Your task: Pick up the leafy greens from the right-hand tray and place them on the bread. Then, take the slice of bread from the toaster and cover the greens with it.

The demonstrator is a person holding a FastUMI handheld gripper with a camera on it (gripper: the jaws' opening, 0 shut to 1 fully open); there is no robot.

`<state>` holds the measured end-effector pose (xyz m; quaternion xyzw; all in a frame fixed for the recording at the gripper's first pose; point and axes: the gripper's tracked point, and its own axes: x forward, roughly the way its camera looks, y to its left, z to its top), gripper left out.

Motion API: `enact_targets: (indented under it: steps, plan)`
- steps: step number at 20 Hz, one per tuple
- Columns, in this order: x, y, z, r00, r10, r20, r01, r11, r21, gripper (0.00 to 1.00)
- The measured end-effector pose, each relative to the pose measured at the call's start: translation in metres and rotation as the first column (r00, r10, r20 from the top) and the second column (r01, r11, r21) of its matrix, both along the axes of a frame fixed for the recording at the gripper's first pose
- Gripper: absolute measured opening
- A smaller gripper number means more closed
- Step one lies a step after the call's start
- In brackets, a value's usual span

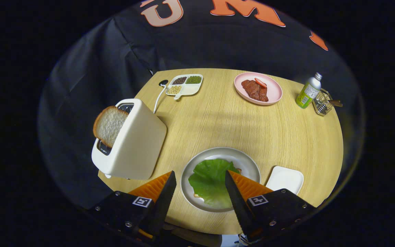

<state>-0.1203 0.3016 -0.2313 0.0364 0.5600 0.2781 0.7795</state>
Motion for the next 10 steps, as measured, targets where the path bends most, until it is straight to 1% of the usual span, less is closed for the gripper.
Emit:
enact_targets:
  steps: [1,3,8,10]
  plan:
    - [0.002,0.008,0.012,1.000,-0.001,0.008,0.001,1.000,0.016,0.93]
    - [0.007,0.024,0.036,1.000,-0.004,0.023,0.004,0.999,0.041,0.98]
    - [0.019,0.066,0.080,0.998,0.013,0.061,-0.015,0.999,0.030,0.99]
    - [0.015,0.086,0.089,0.998,0.037,0.055,-0.039,0.999,0.028,0.98]
